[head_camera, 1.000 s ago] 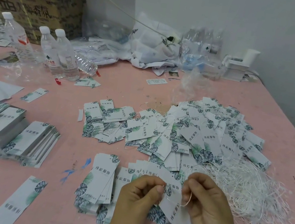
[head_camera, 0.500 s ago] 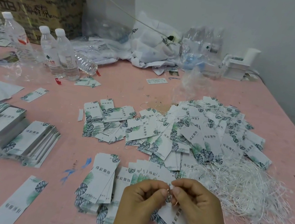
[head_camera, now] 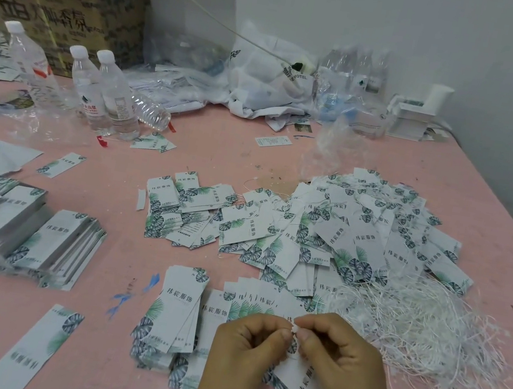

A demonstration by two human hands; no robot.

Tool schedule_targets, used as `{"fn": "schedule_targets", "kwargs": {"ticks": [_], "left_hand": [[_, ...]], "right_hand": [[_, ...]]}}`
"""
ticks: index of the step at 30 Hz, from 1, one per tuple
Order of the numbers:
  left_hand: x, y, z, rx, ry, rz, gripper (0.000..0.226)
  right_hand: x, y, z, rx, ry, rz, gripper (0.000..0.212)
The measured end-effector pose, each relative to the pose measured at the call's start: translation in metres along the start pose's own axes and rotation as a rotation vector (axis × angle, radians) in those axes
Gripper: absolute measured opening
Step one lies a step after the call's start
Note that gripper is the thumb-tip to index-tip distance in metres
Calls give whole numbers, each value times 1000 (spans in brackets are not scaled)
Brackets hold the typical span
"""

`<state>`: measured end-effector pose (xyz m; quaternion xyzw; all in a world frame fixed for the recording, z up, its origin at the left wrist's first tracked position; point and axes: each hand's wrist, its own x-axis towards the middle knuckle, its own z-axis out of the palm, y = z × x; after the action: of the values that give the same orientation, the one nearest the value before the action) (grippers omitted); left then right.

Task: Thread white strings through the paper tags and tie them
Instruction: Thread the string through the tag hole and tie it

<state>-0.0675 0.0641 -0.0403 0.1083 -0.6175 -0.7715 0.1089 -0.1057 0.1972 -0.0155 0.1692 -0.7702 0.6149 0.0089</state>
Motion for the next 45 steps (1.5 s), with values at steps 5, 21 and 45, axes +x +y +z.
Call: {"fn": "schedule_targets", "kwargs": {"ticks": [5, 21, 45], "left_hand": [[0, -2, 1, 13, 18, 15, 8], [0, 0, 1, 55, 18, 10, 7], [0, 3, -1, 19, 16, -18, 9]], "right_hand": [[2, 1, -1, -85, 1, -74, 38], [1, 3, 1, -101, 7, -79, 42], [0, 1, -1, 12, 18, 149, 30]]}}
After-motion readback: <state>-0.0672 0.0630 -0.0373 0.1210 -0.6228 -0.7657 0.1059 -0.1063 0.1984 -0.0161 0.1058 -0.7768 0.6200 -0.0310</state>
